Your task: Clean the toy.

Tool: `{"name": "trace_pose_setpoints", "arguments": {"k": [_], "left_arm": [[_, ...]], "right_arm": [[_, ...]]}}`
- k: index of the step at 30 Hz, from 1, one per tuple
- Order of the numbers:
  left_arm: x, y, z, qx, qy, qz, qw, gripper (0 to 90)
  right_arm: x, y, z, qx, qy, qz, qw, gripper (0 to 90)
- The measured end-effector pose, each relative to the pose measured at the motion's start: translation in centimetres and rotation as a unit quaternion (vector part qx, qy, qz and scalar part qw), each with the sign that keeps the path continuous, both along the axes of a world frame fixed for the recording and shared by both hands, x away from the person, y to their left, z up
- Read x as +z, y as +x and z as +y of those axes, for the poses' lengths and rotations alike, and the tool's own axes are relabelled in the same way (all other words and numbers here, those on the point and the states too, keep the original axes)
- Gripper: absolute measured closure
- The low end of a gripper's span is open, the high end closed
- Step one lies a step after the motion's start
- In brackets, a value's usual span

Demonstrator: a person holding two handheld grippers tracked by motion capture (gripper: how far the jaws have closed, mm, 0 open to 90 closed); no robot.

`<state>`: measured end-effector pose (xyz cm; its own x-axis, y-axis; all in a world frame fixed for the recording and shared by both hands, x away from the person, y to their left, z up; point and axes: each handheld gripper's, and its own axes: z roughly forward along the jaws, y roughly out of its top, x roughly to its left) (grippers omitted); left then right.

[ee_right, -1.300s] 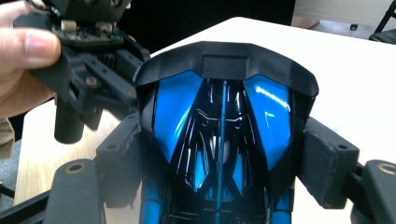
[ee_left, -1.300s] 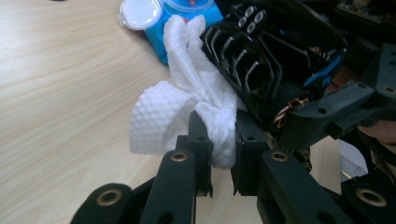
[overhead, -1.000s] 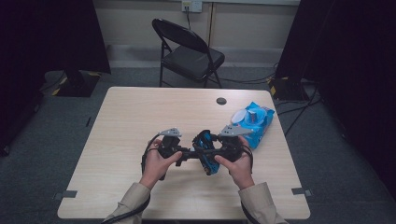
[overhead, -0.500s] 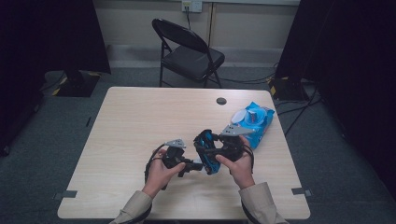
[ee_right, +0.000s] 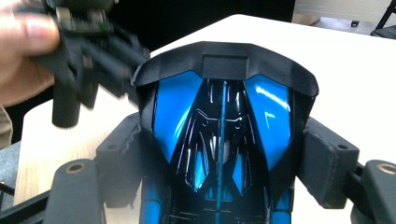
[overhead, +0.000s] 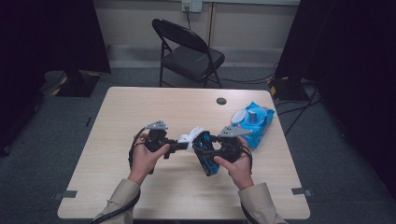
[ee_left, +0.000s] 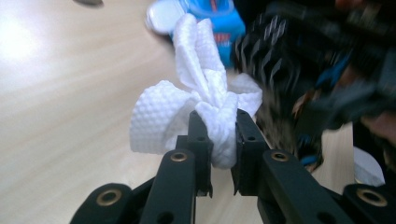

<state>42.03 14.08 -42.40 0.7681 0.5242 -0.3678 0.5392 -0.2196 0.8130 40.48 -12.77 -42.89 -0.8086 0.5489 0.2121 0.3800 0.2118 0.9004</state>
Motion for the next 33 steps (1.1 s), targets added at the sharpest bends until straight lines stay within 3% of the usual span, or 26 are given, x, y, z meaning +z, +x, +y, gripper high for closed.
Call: {"name": "trace_pose_setpoints", "arguments": {"k": [9, 23, 33], "left_arm": [[1.3, 0.2, -0.2, -0.006, -0.003, -0.013, 0.9999, 80.2], [0.1, -0.2, -1.5, -0.023, 0.009, -0.006, 0.9997, 80.4], [-1.9, -1.6, -3.2, -0.062, 0.025, 0.008, 0.9977, 80.3]], "right_arm": [[-0.3, 0.0, 0.1, 0.002, -0.005, 0.001, 1.0000, 25.6], [-0.7, 0.1, 0.1, 0.001, -0.007, 0.004, 1.0000, 25.6], [-0.6, 0.3, -0.3, -0.014, -0.001, 0.001, 0.9999, 25.6]]}}
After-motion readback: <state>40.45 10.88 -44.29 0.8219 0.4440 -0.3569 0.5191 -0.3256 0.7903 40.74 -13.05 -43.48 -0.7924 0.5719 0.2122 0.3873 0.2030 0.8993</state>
